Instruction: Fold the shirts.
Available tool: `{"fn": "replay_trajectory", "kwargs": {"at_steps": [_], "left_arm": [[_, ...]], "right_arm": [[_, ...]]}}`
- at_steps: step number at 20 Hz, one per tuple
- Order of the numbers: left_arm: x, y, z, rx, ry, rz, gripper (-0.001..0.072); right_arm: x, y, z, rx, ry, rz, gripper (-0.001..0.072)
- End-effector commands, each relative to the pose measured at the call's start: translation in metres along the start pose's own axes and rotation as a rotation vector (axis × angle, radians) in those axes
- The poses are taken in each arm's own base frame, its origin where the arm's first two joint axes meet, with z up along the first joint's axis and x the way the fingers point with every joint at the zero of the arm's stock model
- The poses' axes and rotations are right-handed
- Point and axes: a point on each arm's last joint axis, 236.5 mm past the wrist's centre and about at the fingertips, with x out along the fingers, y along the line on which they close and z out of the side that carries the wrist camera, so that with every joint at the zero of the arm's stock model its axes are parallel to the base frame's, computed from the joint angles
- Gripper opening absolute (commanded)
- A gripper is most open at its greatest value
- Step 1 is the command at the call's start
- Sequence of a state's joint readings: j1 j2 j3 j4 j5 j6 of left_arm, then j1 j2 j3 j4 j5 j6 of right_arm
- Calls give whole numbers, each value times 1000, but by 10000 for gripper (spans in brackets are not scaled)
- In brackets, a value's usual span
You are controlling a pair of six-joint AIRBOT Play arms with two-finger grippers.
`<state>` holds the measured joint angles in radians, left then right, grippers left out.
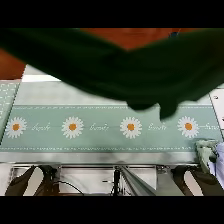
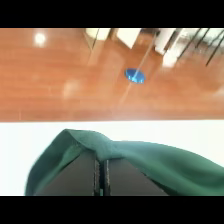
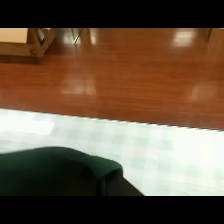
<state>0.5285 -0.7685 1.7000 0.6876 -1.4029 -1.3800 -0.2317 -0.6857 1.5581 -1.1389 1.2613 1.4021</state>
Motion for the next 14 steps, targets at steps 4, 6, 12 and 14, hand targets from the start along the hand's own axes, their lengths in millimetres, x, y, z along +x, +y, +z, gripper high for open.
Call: {"fn": "replay_trajectory", "kwargs": {"at_steps": [4,6,12,14], "left_arm": [[-23,41,-87,16,337,232,23],[-10,54,-139,-61,512,216,23],[67,93,-286,-299,722,150,23],[106,98,-308,-379,673,121,23]], "right_arm": [[-48,-87,-85,-36,367,-404,22],[-46,-94,-106,-24,466,-419,22],[22,-106,-219,48,792,-319,21],[70,-103,-254,103,820,-236,21]]}}
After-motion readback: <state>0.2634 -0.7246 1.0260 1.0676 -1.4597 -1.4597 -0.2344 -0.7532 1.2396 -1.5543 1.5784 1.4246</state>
